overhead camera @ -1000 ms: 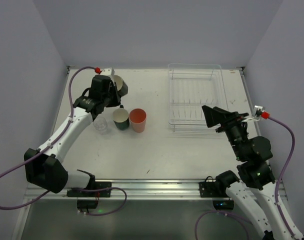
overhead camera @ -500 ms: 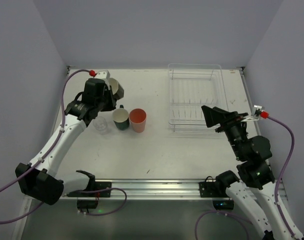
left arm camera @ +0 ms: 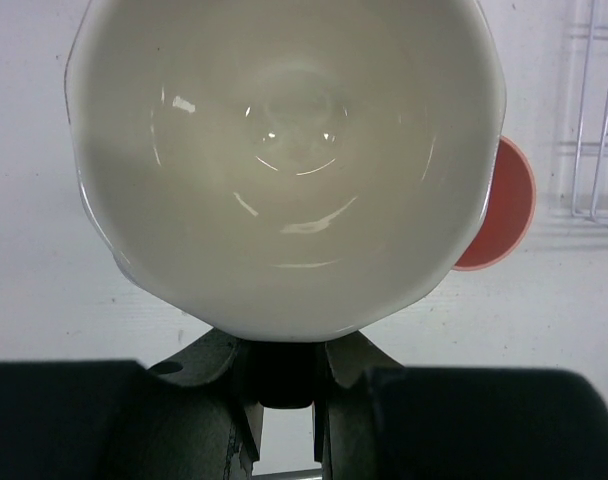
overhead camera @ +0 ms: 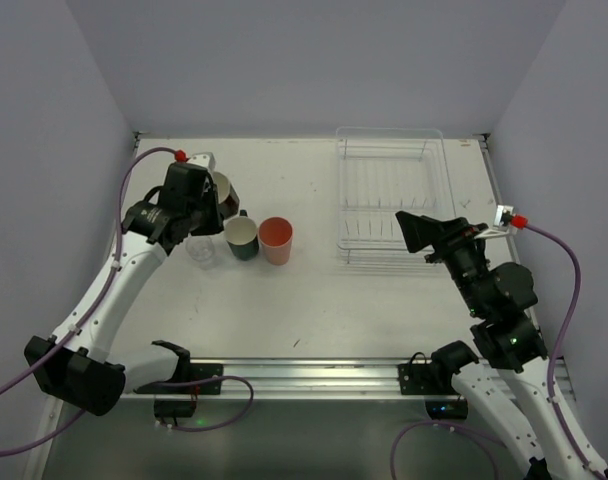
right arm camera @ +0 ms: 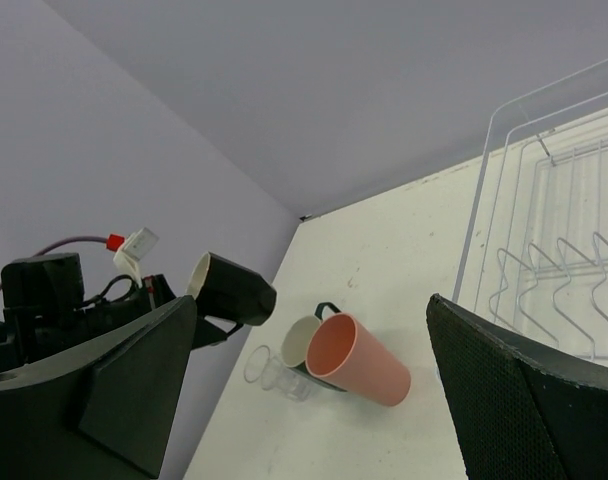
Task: Unload the cups from the dish rack
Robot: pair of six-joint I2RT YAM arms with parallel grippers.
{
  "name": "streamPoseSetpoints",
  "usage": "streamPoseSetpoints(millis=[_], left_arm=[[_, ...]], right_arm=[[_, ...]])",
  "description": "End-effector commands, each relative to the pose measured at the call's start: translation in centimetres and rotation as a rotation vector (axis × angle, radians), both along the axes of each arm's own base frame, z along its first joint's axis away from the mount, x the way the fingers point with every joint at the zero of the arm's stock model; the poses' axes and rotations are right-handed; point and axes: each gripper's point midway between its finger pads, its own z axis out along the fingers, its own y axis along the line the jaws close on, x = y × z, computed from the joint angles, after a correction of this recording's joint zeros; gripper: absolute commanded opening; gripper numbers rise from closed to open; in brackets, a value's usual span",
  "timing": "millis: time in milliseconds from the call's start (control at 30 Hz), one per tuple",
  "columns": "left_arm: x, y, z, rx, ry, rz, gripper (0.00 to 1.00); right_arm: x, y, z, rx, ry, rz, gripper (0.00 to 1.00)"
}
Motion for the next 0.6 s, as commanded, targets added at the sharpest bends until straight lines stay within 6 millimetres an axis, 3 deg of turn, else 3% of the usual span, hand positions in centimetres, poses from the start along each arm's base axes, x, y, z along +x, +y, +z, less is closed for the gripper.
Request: streamPoseSetpoints(millis=[0,233,567], left_arm=[[0.7,-1.1,4.3,-0.063,-0.116,-0.053,0.0],[0.7,-2.9,2.6,-0.027,-0.062,-0.095,0.0],[0.2,-3.0,1.0,0.037,-0.023,-0.089,0.0]], right_arm=[[-0.5,0.2,2.0,0.028,-0.027,0.021,0.99],[-0.6,0.3,1.8,0.035,-0.019,0.03,0.99],[-1.0,-0.2,2.0,0.029,-0.018,0.012,0.99]])
